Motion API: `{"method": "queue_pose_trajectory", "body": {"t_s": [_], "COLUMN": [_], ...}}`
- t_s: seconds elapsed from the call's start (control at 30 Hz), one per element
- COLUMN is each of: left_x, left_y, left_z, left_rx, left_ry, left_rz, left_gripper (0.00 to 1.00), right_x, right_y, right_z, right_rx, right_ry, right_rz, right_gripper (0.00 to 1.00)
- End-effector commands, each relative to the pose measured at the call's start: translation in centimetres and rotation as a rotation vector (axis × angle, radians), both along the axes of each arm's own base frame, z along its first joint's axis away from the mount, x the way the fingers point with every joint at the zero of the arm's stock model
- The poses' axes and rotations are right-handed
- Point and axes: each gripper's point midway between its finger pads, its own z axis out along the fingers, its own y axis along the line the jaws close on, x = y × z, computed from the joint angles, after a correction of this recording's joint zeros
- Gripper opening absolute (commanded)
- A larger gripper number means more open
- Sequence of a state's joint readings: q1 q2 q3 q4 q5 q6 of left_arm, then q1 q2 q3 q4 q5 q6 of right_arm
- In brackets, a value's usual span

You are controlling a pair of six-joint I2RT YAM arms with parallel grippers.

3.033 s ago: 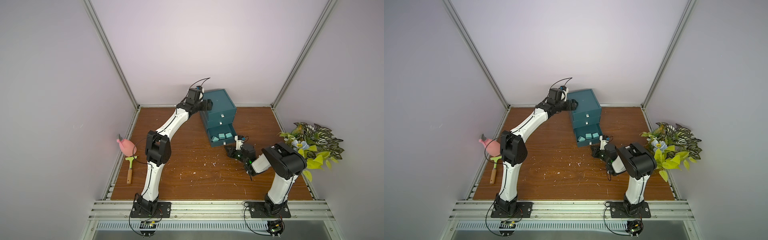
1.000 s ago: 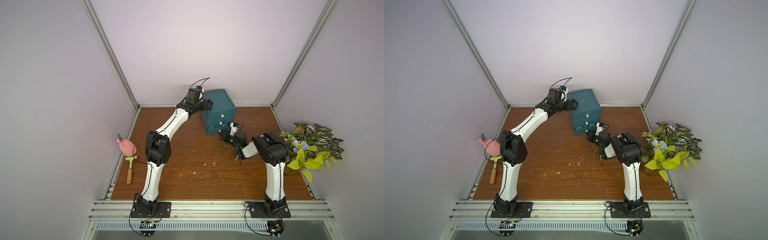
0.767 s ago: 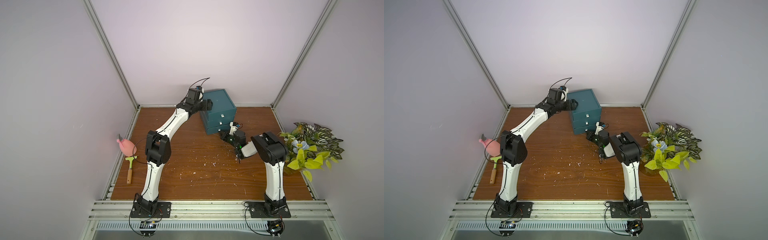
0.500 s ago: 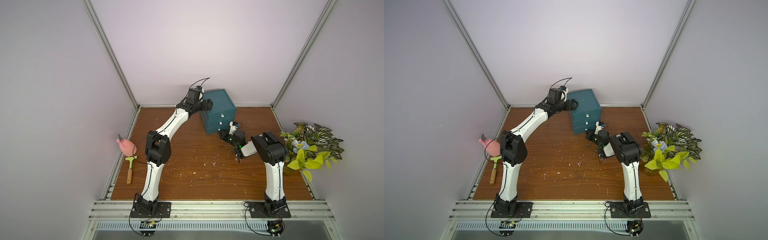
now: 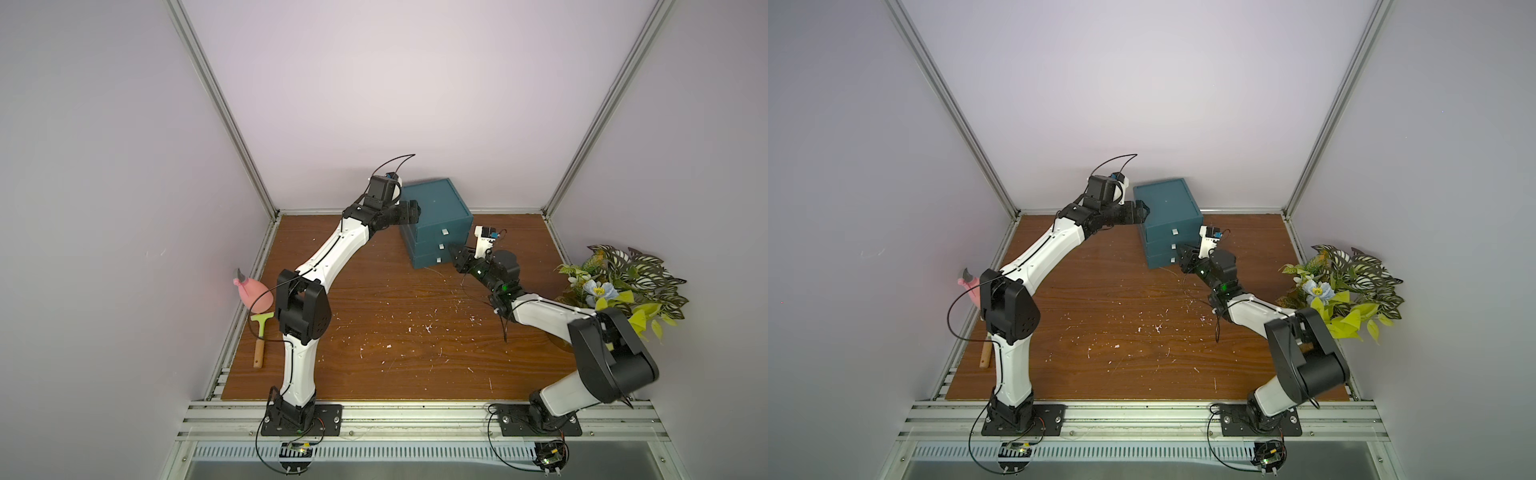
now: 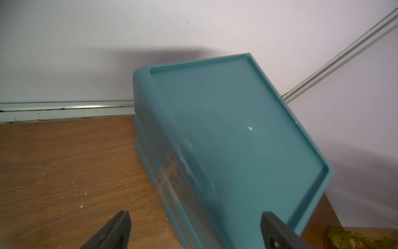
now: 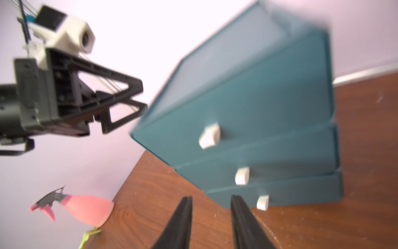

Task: Place the plugs into the drawer by color
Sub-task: Close the drawer in the storage box, then adjust the storage box at the center of the board.

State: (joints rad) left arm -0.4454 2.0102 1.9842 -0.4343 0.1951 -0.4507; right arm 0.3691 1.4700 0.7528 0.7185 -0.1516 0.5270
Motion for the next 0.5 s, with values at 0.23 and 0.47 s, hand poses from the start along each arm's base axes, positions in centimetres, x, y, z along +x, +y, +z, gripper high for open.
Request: {"method": "queue_pose_trajectory", "body": {"t_s": [0.23,0.47], "left_x": [-0.1,-0.1], "left_y": [-2.8,-4.1], "left_z": [-0.2,0.0], "left_rx": [-0.082,-0.102], "left_ry": [0.058,0.057], "left_rz": [-0.041,-0.078], "left_gripper": [0.89,0.89], "right_x": [6.0,9.7], "right_y": [-4.8,-4.2], "right_z": [5.9,5.0], "right_rx": [-0.137,-0.046], "right_ry": [-0.004,0.093], "right_rz": [-0.064,0.087], "right_gripper": [0.59,0.69]}}
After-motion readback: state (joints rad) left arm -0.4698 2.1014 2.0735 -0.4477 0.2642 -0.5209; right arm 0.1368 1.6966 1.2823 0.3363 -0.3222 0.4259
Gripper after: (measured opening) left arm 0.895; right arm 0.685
